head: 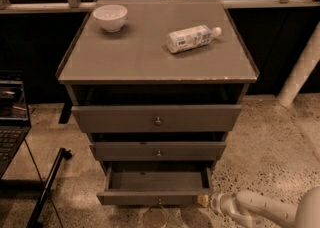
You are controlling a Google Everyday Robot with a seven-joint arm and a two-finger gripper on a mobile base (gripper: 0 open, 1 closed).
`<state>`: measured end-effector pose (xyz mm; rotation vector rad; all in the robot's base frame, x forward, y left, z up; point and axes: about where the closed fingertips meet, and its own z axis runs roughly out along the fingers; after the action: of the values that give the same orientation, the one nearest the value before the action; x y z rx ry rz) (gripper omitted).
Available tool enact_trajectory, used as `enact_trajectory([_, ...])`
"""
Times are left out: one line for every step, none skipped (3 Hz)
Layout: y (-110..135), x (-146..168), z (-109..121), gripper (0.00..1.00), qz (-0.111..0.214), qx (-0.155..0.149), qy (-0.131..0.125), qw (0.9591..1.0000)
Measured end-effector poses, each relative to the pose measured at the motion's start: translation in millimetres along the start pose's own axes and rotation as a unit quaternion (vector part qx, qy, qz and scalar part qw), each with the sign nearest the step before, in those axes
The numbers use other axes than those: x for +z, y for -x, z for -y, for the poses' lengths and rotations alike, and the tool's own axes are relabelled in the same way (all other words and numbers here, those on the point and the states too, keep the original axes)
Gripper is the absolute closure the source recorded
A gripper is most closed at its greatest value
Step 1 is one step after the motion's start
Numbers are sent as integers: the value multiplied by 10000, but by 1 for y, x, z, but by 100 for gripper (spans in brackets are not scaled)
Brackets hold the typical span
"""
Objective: Close bottom drawer
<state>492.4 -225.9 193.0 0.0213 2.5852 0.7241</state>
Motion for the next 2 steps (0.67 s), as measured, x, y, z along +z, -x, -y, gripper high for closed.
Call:
enact_trajectory([0, 0, 0, 100, 0, 0, 0, 10000])
enact_trajectory([34, 4, 0, 100, 243, -2, -256, 9994])
